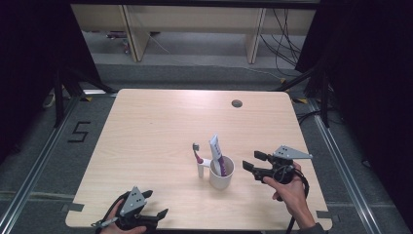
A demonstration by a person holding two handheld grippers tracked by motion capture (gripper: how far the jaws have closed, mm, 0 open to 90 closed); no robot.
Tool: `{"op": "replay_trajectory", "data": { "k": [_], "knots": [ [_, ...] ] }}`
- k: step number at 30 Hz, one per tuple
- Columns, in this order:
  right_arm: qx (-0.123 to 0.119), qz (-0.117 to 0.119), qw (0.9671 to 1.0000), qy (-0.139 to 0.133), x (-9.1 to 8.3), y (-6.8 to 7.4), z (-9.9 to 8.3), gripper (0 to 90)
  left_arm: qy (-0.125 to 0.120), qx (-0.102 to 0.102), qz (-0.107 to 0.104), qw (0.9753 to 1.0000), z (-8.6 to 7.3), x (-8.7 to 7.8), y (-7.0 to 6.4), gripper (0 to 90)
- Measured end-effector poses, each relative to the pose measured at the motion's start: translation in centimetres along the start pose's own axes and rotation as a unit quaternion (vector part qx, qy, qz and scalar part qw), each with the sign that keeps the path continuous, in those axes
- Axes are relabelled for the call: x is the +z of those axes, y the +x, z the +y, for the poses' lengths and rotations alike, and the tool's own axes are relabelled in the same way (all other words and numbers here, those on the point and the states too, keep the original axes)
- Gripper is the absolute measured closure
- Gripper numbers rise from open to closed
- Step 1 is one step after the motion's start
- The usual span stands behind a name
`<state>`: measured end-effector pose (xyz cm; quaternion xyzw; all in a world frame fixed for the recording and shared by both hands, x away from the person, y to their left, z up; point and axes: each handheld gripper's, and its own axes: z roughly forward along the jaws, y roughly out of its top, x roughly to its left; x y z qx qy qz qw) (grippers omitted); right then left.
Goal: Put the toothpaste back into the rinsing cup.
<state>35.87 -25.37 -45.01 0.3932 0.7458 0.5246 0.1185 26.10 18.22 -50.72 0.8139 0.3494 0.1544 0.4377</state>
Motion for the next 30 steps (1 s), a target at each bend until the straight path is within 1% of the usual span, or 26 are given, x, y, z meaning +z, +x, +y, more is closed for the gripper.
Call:
{"op": "replay_trajectory", "data": {
  "k": [1,2,3,4,7,8,10,11,12,13,14,15,16,17,18,19,20,21,22,23,24,25,26,27,29,30],
  "knots": [
    [-0.011,0.002,0.9999,-0.012,0.1,-0.2,-0.1,32.7,0.0,0.0,0.0,1.0,0.0,0.0,0.0,18.4],
    [-0.019,-0.001,0.9998,-0.01,0.0,-0.4,-0.1,32.5,0.0,-0.001,0.0,1.0,0.0,0.0,0.0,18.4],
    [-0.008,0.0,0.9999,-0.01,-0.1,-0.3,-0.2,32.0,0.001,0.0,0.0,1.0,0.0,0.0,0.0,18.4],
    [-0.013,-0.003,0.9999,-0.009,-0.1,-0.4,-0.3,31.9,0.004,0.003,0.0,1.0,0.0,-0.1,0.0,18.4],
    [-0.004,0.001,1.0,-0.009,-0.3,-0.3,-0.5,31.6,0.002,0.001,0.0,1.0,0.0,0.0,0.1,18.4],
    [-0.011,-0.005,0.9999,-0.008,-0.5,-0.4,-0.5,31.4,0.002,0.001,0.0,1.0,-0.1,0.0,0.1,18.4],
    [-0.001,-0.001,1.0,-0.006,-0.6,-0.3,-0.6,30.9,0.002,0.001,0.0,1.0,-0.1,-0.1,0.0,18.4],
    [-0.004,-0.002,1.0,-0.007,-0.7,-0.3,-0.7,30.8,0.002,0.001,0.001,1.0,-0.1,-0.1,0.1,18.4],
    [0.005,-0.007,0.9999,-0.006,-0.7,-0.1,-0.8,30.7,0.0,0.001,0.001,1.0,-0.1,-0.1,0.1,18.4],
    [-0.005,-0.004,1.0,-0.007,-0.8,-0.3,-0.9,30.7,0.002,0.0,0.004,1.0,-0.1,-0.1,0.1,18.4],
    [-0.006,-0.006,0.9999,-0.008,-0.8,-0.2,-1.0,30.7,0.007,0.006,0.004,0.9999,-0.1,-0.2,0.2,18.4],
    [-0.014,-0.011,0.9998,-0.007,-0.8,-0.3,-1.1,30.3,0.007,0.006,0.003,0.9999,-0.1,-0.3,0.2,18.4],
    [-0.012,-0.017,0.9998,-0.005,-0.9,-0.2,-1.3,30.0,-0.002,-0.006,0.004,1.0,-0.2,-0.1,0.0,18.4],
    [0.002,-0.014,0.9999,0.004,-1.1,0.1,-1.4,30.0,0.0,-0.004,0.005,1.0,-0.2,-0.2,0.1,18.4],
    [-0.016,-0.015,0.9998,-0.005,-1.0,-0.1,-1.5,29.6,0.002,-0.001,0.005,1.0,-0.2,-0.3,0.1,18.4],
    [-0.011,-0.013,0.9999,-0.003,-1.0,0.0,-1.6,28.9,0.002,-0.001,0.005,1.0,-0.2,-0.3,0.1,18.4],
    [-0.017,-0.017,0.9997,-0.001,-1.0,-0.1,-1.8,28.2,0.003,-0.001,0.007,1.0,-0.2,-0.3,0.1,18.4],
    [-0.009,-0.015,0.9998,-0.003,-1.0,0.0,-1.9,27.8,0.002,-0.002,0.008,1.0,-0.2,-0.3,0.1,18.4],
    [0.005,-0.015,0.9999,0.007,-1.2,0.3,-2.0,27.7,-0.001,-0.002,0.007,1.0,-0.2,-0.3,0.1,18.4],
    [-0.012,-0.02,0.9997,0.0,-1.1,0.0,-2.1,27.2,-0.001,-0.004,0.007,1.0,-0.2,-0.3,0.1,18.4],
    [0.004,-0.015,0.9998,0.008,-1.2,0.2,-2.3,26.4,-0.001,-0.004,0.007,1.0,-0.2,-0.3,0.1,18.4],
    [-0.008,-0.018,0.9998,0.002,-1.1,0.1,-2.4,25.7,0.0,-0.004,0.007,1.0,-0.2,-0.3,0.1,18.4],
    [-0.004,-0.024,0.9997,0.002,-1.0,0.1,-2.5,25.1,0.0,-0.004,0.008,1.0,-0.2,-0.3,0.1,18.4],
    [-0.002,-0.023,0.9997,0.006,-1.2,0.2,-2.5,25.0,0.0,-0.004,0.008,1.0,-0.2,-0.3,0.1,18.4],
    [-0.006,-0.025,0.9997,0.004,-1.2,0.1,-2.7,24.7,-0.003,-0.006,0.008,0.9999,-0.2,-0.2,0.1,18.4],
    [0.003,-0.02,0.9997,0.01,-1.5,0.2,-2.9,24.3,-0.002,-0.006,0.008,0.9999,-0.2,-0.2,0.1,18.4]
  ]
}}
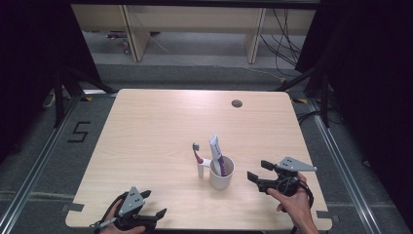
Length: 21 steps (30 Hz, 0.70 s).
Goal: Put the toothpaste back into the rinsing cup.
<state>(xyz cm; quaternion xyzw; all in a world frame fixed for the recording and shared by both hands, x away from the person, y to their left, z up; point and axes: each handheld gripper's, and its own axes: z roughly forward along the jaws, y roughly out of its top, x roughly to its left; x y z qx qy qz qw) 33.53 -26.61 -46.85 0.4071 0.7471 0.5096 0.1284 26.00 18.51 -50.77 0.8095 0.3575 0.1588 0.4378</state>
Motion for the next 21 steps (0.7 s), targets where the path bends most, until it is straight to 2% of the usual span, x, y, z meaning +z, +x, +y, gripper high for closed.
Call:
{"op": "replay_trajectory", "data": {
  "k": [1,3,4,5,6,7,8,10,11,12,13,14,15,18,19,20,21],
  "knots": [
    [-0.012,-0.001,0.9999,-0.006,0.1,-0.2,-0.1,24.0,0.0,0.001,0.0,1.0,0.0,0.0,0.0,18.4],
    [-0.001,-0.001,1.0,0.001,-0.1,0.1,-0.4,23.6,0.0,-0.001,0.001,1.0,0.0,-0.1,0.1,18.4],
    [-0.011,-0.004,0.9999,0.003,-0.1,0.0,-0.5,23.6,0.002,0.001,0.002,1.0,0.0,-0.1,0.1,18.4],
    [0.002,0.002,1.0,0.006,-0.1,0.2,-0.7,23.6,0.0,0.0,0.002,1.0,0.0,-0.1,0.1,18.4],
    [-0.019,-0.007,0.9998,0.007,-0.1,0.0,-0.8,23.6,0.0,0.0,0.002,1.0,0.0,-0.1,0.0,18.4],
    [-0.002,-0.001,0.9999,0.013,-0.2,0.3,-0.9,23.5,0.003,0.003,0.002,1.0,0.0,-0.1,0.1,18.4],
    [-0.014,0.0,0.9999,0.005,-0.1,0.1,-1.0,23.5,0.002,0.003,0.002,1.0,0.0,-0.1,0.0,18.4],
    [-0.01,-0.002,0.9999,0.01,-0.2,0.3,-1.2,23.5,0.004,0.004,0.002,1.0,0.0,-0.1,0.0,18.4],
    [-0.016,-0.003,0.9998,0.011,-0.2,0.2,-1.3,23.5,0.003,0.004,0.002,1.0,0.0,-0.1,0.1,18.4],
    [0.002,-0.003,0.9999,0.016,-0.4,0.5,-1.3,23.5,0.003,0.004,0.003,1.0,0.0,-0.1,0.0,18.4],
    [-0.011,-0.005,0.9998,0.017,-0.4,0.3,-1.3,23.5,0.0,0.001,0.003,1.0,0.0,-0.1,0.0,18.4],
    [-0.02,-0.004,0.9997,0.015,-0.5,0.2,-1.4,23.6,0.004,0.005,0.004,1.0,0.0,-0.1,0.2,18.4],
    [-0.017,0.006,0.9998,0.009,-0.4,0.1,-1.5,23.6,0.004,0.003,0.004,1.0,0.0,-0.1,0.2,18.4],
    [-0.018,-0.001,0.9998,0.013,-0.6,0.1,-1.6,23.6,0.002,0.002,0.005,1.0,0.0,-0.2,0.1,18.4],
    [-0.01,0.005,0.9999,0.01,-0.6,0.2,-1.7,23.6,0.0,-0.002,0.005,1.0,0.0,-0.1,0.0,18.4],
    [-0.011,-0.002,0.9999,0.012,-0.7,0.2,-1.7,23.6,0.0,0.0,0.005,1.0,0.0,-0.1,0.0,18.4],
    [0.001,0.001,0.9998,0.019,-0.8,0.4,-1.8,23.6,0.005,0.004,0.005,1.0,0.0,-0.2,0.1,18.4]
  ]
}}
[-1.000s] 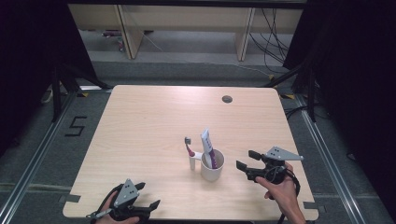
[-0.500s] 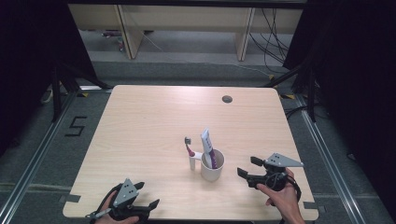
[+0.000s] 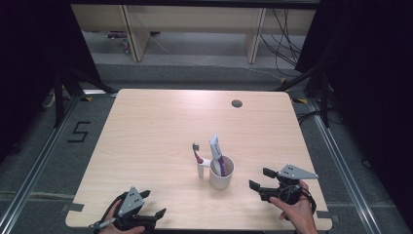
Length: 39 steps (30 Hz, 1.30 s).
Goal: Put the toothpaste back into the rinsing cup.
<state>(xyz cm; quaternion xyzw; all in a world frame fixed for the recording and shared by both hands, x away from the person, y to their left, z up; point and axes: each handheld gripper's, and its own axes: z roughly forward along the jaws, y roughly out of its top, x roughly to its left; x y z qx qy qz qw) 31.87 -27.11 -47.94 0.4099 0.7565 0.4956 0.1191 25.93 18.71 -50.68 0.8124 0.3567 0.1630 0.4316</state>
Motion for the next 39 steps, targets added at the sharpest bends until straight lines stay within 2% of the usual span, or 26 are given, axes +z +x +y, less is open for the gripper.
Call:
{"op": "replay_trajectory", "data": {
  "k": [1,2,3,4,5,6,7,8,9,10,12,13,15,17,18,20,21,25,26,27,30,31,33,35,36,39],
  "knots": [
    [-0.015,-0.001,0.9999,-0.007,0.0,-0.2,0.0,23.6,-0.001,-0.002,0.0,1.0,0.0,0.0,0.0,18.4],
    [-0.003,-0.002,1.0,0.002,-0.2,0.0,-0.1,23.6,-0.002,-0.002,0.0,1.0,0.0,0.0,0.0,18.4],
    [-0.015,-0.007,0.9999,-0.005,0.0,-0.1,-0.2,23.5,-0.001,-0.001,-0.001,1.0,0.0,0.0,0.0,18.4],
    [-0.007,-0.006,1.0,0.005,-0.3,0.0,-0.3,23.2,-0.005,-0.003,-0.003,1.0,0.1,0.1,0.0,18.4],
    [-0.021,-0.011,0.9997,0.007,-0.4,-0.1,-0.4,23.0,-0.003,-0.001,-0.003,1.0,0.1,0.1,0.0,18.4],
    [-0.007,-0.015,0.9998,0.01,-0.4,0.1,-0.5,22.6,-0.002,0.0,-0.003,1.0,0.1,0.2,-0.1,18.4],
    [-0.021,-0.013,0.9996,0.011,-0.5,-0.1,-0.7,22.1,-0.001,0.0,-0.004,1.0,0.1,0.2,-0.1,18.4],
    [-0.015,-0.013,0.9997,0.018,-0.6,0.0,-0.8,21.2,0.009,0.014,-0.002,0.9999,0.1,0.1,0.1,18.4],
    [-0.005,-0.017,0.9997,0.019,-0.6,0.2,-0.9,20.3,0.006,0.011,-0.004,0.9999,0.1,0.2,0.0,18.4],
    [-0.025,-0.022,0.9992,0.023,-0.8,0.0,-1.0,19.3,0.004,0.01,-0.007,0.9999,0.1,0.2,0.0,18.4],
    [-0.006,-0.02,0.999,0.039,-1.0,0.3,-1.3,18.3,0.002,0.008,-0.007,0.9999,0.2,0.3,0.0,18.4],
    [-0.026,-0.025,0.9989,0.032,-1.0,0.1,-1.4,18.2,0.002,0.009,-0.007,0.9999,0.2,0.3,0.0,18.4],
    [-0.016,-0.028,0.9984,0.046,-1.3,0.3,-1.6,17.4,-0.002,0.003,-0.008,1.0,0.2,0.4,-0.1,18.4],
    [-0.039,-0.038,0.9976,0.043,-1.3,0.1,-1.8,17.3,0.003,0.006,-0.007,1.0,0.2,0.3,-0.2,18.4],
    [-0.026,-0.034,0.9981,0.044,-1.3,0.4,-1.9,17.3,0.002,0.005,-0.007,1.0,0.2,0.3,-0.2,18.4],
    [-0.041,-0.04,0.9972,0.048,-1.5,0.4,-2.0,17.3,-0.002,0.002,-0.008,1.0,0.2,0.3,-0.2,18.4],
    [-0.036,-0.03,0.9978,0.048,-1.4,0.5,-2.1,17.3,0.002,0.008,-0.008,0.9999,0.2,0.3,-0.1,18.4],
    [-0.032,-0.034,0.997,0.062,-1.7,0.9,-2.3,17.2,0.004,0.01,-0.009,0.9999,0.1,0.3,0.0,18.4],
    [-0.033,-0.037,0.9969,0.061,-1.7,1.0,-2.4,17.1,-0.004,0.001,-0.008,1.0,0.1,0.4,-0.2,18.4],
    [-0.05,-0.039,0.9962,0.06,-1.7,0.8,-2.4,17.1,-0.004,0.003,-0.008,1.0,0.1,0.4,-0.2,18.4],
    [-0.04,-0.038,0.9961,0.068,-1.8,1.1,-2.6,17.0,-0.001,0.004,-0.01,0.9999,0.1,0.4,-0.2,18.4],
    [-0.052,-0.042,0.9956,0.065,-1.8,0.9,-2.6,17.0,0.0,0.004,-0.01,0.9999,0.1,0.4,-0.2,18.4],
    [-0.041,-0.039,0.996,0.068,-1.8,1.1,-2.7,16.7,0.002,0.004,-0.009,1.0,0.1,0.4,-0.2,18.4],
    [-0.042,-0.042,0.9954,0.074,-1.9,1.2,-2.8,16.7,0.002,0.003,-0.009,0.9999,0.1,0.4,-0.2,18.4],
    [-0.055,-0.047,0.9948,0.072,-1.9,1.0,-2.9,16.7,-0.001,-0.001,-0.009,1.0,0.1,0.4,-0.2,18.4],
    [-0.051,-0.049,0.9942,0.081,-2.0,1.2,-3.0,16.6,-0.001,-0.001,-0.01,0.9999,0.1,0.4,-0.3,18.4]
  ]
}}
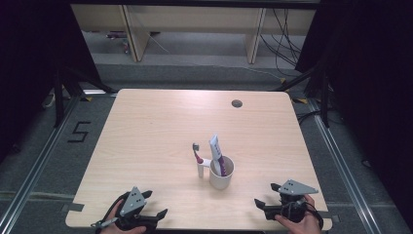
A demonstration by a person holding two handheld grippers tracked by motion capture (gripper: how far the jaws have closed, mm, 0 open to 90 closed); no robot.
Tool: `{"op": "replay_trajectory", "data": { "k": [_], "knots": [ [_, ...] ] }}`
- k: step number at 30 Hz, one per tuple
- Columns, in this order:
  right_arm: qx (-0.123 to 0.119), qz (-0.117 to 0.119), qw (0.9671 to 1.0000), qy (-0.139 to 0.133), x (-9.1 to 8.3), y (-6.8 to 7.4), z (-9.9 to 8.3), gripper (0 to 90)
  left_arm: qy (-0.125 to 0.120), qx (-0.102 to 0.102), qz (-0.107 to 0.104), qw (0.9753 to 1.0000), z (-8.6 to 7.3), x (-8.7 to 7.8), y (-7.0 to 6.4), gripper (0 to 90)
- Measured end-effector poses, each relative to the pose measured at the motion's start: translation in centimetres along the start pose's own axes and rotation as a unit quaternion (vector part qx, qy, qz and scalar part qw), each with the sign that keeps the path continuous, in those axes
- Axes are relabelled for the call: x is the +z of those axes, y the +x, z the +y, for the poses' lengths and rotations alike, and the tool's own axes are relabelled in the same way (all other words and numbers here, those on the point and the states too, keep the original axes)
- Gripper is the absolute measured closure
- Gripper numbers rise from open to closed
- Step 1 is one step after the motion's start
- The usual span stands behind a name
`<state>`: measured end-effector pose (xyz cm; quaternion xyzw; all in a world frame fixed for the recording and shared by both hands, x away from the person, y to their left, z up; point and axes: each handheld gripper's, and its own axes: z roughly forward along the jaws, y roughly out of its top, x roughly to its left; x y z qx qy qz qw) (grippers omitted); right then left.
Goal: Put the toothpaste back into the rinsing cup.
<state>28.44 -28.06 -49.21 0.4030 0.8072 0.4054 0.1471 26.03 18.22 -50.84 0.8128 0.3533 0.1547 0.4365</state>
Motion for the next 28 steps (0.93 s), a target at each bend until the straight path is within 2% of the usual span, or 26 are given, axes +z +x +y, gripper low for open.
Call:
{"op": "replay_trajectory", "data": {
  "k": [3,4,6,8,9,10,14,16,19,21,22,25,26,28],
  "knots": [
    [-0.004,0.002,1.0,0.008,0.14,-0.11,-0.21,16.5,0.0,0.004,-0.002,1.0,0.01,-0.02,0.02,18.4],
    [0.015,-0.006,0.9997,0.019,-0.02,0.22,-0.3,16.5,0.0,0.003,-0.002,1.0,0.02,-0.02,0.02,18.4],
    [-0.006,-0.014,0.9997,0.016,0.0,-0.03,-0.33,16.5,0.0,0.004,-0.003,1.0,0.02,-0.03,0.06,18.4],
    [-0.014,-0.015,0.9997,0.015,0.02,-0.1,-0.39,16.5,0.0,0.003,-0.003,1.0,0.01,-0.03,0.06,18.4],
    [0.016,-0.012,0.9995,0.026,-0.1,0.33,-0.46,16.5,0.0,0.003,-0.003,1.0,0.01,-0.03,0.05,18.4],
    [-0.006,-0.012,0.9997,0.02,0.03,-0.04,-0.45,16.4,-0.002,0.002,-0.002,1.0,0.0,0.0,0.02,18.4],
    [-0.004,-0.01,0.9996,0.027,0.03,0.1,-0.47,16.5,0.0,0.002,-0.004,1.0,0.01,0.0,0.03,18.4],
    [-0.017,-0.009,0.9996,0.019,0.15,-0.03,-0.47,16.5,-0.001,-0.001,-0.003,1.0,0.02,0.03,-0.01,18.4],
    [-0.017,-0.012,0.9996,0.022,0.11,-0.03,-0.44,16.5,-0.003,-0.005,-0.003,1.0,0.01,0.05,-0.06,18.4],
    [-0.004,-0.011,0.9995,0.03,0.03,0.14,-0.46,16.4,-0.003,-0.006,-0.003,1.0,0.0,0.06,-0.05,18.4],
    [-0.009,-0.017,0.9994,0.028,0.01,0.09,-0.45,16.4,-0.003,-0.007,-0.003,1.0,-0.01,0.06,-0.05,18.4],
    [-0.014,-0.015,0.9995,0.023,0.12,-0.01,-0.42,16.5,-0.005,-0.007,-0.003,1.0,-0.02,0.05,-0.01,18.4],
    [-0.005,-0.01,0.9996,0.026,0.18,0.07,-0.43,16.5,0.0,-0.001,-0.003,1.0,-0.01,-0.02,0.08,18.4],
    [-0.005,-0.014,0.9996,0.026,0.16,0.09,-0.41,16.4,0.0,-0.002,-0.003,1.0,-0.02,-0.02,0.08,18.4]
  ]
}}
